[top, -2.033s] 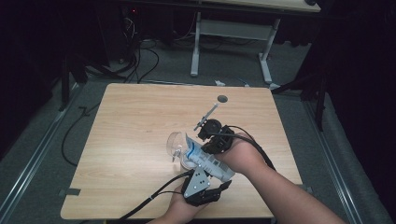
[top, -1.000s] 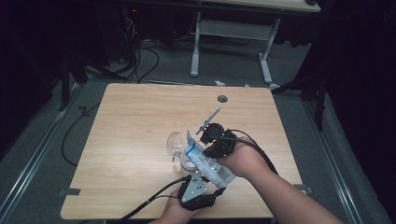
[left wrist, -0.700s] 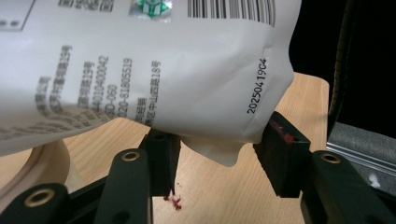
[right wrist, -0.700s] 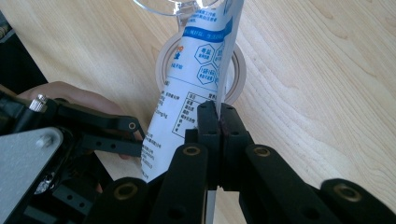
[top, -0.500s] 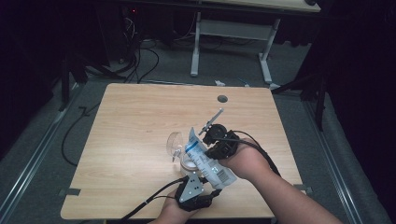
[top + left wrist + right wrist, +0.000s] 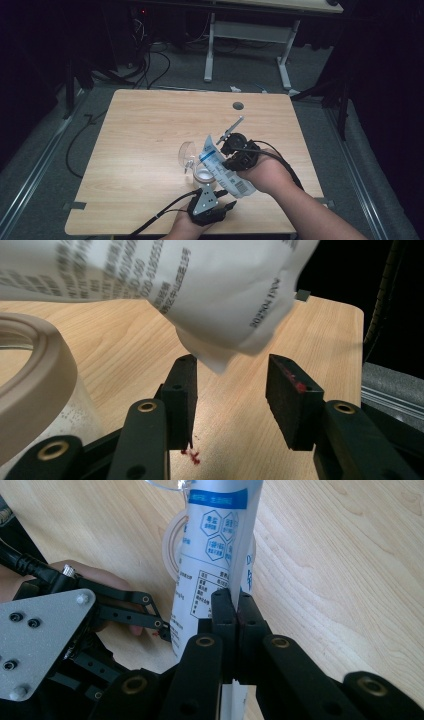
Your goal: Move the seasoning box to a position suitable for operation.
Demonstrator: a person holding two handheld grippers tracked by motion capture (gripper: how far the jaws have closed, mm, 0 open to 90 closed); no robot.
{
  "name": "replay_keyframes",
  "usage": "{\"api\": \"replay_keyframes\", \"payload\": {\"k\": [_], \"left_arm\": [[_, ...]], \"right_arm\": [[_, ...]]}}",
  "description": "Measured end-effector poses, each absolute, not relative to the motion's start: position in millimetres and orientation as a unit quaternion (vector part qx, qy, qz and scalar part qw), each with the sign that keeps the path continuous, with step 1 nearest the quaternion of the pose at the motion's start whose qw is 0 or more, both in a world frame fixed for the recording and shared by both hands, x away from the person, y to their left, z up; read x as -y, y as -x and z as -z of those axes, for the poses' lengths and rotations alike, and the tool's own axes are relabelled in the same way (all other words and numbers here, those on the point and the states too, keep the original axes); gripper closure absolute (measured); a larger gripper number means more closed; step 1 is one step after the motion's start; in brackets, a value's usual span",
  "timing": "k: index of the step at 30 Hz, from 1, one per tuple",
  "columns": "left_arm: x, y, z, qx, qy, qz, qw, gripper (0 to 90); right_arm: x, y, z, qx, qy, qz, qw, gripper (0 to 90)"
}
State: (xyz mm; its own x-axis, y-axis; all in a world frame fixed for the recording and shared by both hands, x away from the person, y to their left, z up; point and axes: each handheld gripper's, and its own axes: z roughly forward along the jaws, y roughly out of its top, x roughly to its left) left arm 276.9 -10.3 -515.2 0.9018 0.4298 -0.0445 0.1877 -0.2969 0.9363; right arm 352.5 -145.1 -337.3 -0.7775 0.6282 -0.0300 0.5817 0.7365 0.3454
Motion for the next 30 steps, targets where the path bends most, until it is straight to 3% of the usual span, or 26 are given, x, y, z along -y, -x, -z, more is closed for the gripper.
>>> {"api": "replay_keyframes", "payload": {"k": [16, 30], "left_arm": [[3.2, -277.0, 512.1, -0.189, -0.798, -0.111, 0.562, 54.0], [-38.1, -279.7, 511.8, -0.204, -0.794, -0.120, 0.560, 49.3]], "right_arm": [[146.7, -351.8, 337.8, -0.929, -0.325, -0.163, 0.072, 89.7], [146.8, -352.4, 339.1, -0.930, -0.322, -0.164, 0.069, 89.7]]}}
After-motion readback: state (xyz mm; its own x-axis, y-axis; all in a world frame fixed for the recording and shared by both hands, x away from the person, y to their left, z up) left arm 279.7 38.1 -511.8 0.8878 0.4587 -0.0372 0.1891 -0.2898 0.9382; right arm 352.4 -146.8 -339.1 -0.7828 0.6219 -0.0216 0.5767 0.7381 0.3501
